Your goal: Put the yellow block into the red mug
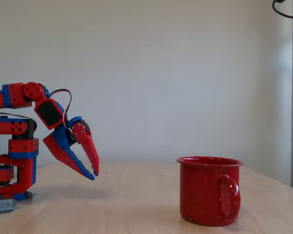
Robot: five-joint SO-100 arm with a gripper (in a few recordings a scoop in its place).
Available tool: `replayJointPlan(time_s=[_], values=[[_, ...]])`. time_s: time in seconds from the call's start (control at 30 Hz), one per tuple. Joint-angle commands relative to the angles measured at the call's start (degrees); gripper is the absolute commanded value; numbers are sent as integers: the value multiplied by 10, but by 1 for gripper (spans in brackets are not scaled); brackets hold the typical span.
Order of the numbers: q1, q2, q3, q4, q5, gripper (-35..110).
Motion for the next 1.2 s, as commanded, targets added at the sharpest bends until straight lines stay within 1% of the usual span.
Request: replayJointPlan(time_s=[0.0,0.23,0.4,1.17], values=[[1,25,1,19,5,0],[-7,48,4,39,-37,0],[-4,72,7,59,-40,0],[4,72,7,59,-30,0]])
